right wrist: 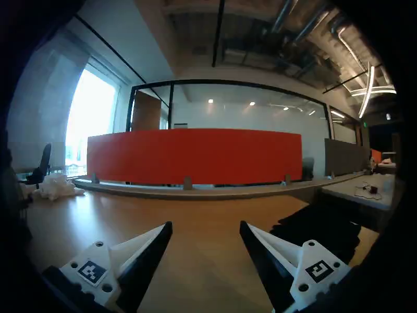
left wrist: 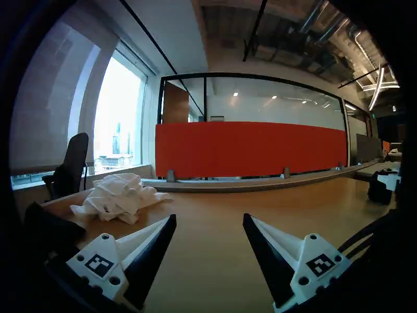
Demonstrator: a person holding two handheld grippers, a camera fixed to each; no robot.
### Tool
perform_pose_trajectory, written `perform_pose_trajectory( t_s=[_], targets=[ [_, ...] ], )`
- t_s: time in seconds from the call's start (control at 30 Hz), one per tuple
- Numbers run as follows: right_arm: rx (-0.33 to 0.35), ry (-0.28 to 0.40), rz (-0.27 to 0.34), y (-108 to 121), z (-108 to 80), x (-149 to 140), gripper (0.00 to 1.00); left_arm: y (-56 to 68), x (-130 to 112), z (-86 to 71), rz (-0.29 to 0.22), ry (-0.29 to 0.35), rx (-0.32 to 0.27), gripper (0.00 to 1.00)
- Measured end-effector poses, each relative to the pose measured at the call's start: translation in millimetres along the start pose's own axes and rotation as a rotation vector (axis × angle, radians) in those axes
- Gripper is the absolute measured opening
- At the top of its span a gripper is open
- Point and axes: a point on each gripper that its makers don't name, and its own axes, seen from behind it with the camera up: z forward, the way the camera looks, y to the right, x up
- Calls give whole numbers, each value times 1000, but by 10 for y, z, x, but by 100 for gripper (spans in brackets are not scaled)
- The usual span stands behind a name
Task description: Fold towel
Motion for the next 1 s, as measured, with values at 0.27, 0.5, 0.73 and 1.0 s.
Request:
perform_pose_trajectory(
  t_s=[0.27, 0.5, 0.73, 1.0],
  targets=[
    [0, 0, 0, -3, 6, 1, 100, -1, 1, 3, 0, 0, 0, 94],
    [0, 0, 0, -8, 7, -2, 100, -4, 9, 2, 0, 0, 0, 94],
    [0, 0, 0, -1, 8, -6, 100, -10, 18, -5, 0, -1, 0, 94],
    [0, 0, 0, 3, 9, -3, 100, -16, 30, -8, 1, -1, 0, 94]
  ],
)
